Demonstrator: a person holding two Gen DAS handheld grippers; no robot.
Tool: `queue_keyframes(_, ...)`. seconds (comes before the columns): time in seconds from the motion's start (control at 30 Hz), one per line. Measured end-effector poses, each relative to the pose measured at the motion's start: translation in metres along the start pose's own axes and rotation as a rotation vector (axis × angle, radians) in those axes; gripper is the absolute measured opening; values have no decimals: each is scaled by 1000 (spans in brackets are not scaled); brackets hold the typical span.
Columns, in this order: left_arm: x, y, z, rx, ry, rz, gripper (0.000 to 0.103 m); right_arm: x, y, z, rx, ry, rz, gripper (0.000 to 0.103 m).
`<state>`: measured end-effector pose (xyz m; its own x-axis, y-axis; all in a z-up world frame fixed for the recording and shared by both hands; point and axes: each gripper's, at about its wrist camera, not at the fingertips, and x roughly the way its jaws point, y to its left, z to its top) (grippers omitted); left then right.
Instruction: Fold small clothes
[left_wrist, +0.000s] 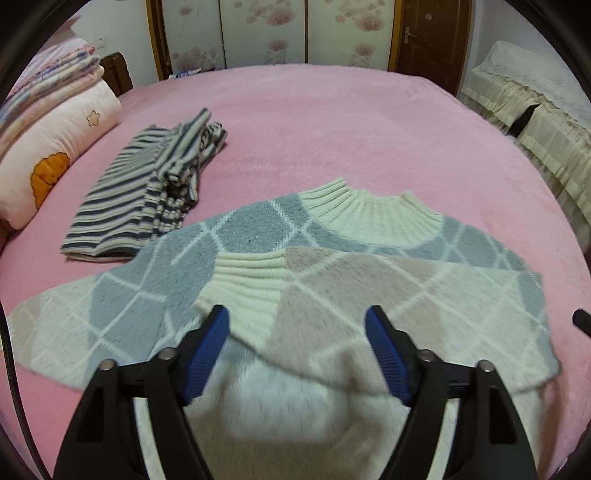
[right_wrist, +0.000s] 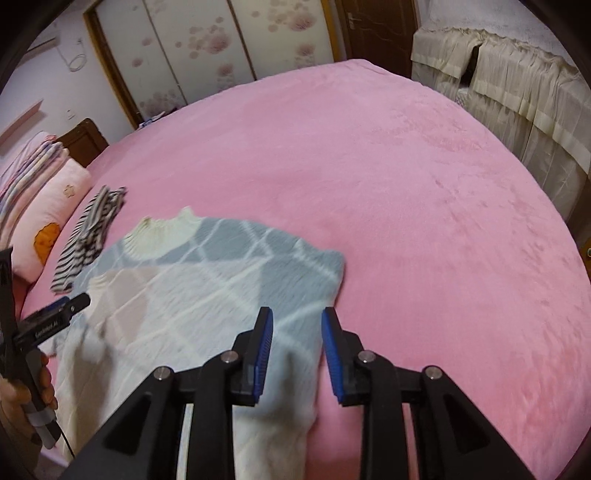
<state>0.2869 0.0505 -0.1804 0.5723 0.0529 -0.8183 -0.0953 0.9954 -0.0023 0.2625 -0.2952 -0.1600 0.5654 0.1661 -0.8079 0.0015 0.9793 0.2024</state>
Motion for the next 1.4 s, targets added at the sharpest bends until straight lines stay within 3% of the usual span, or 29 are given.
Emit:
queue_keyframes(0.27,-81,-9,-24,15,-33,-60,85,-66,19,-42,-20,-50,20,28)
queue_keyframes(0.33,-99,-13,-32,20,-42,-67,87,-78,20,-51,-14,-61,21,33)
queue_keyframes(0.7,-168,-24,-69,-14,-59,-120,96,-117,31,-90,25,-76,64,36)
queue_keyframes(1.0,-198,-14,-109,-76,-109,-157,96,-132,36,-116,72,-57,117,36)
queue_keyframes(1.4,-207,28,-136,-113,-79,-242,96,-142,67,-134,19,-27,105,36)
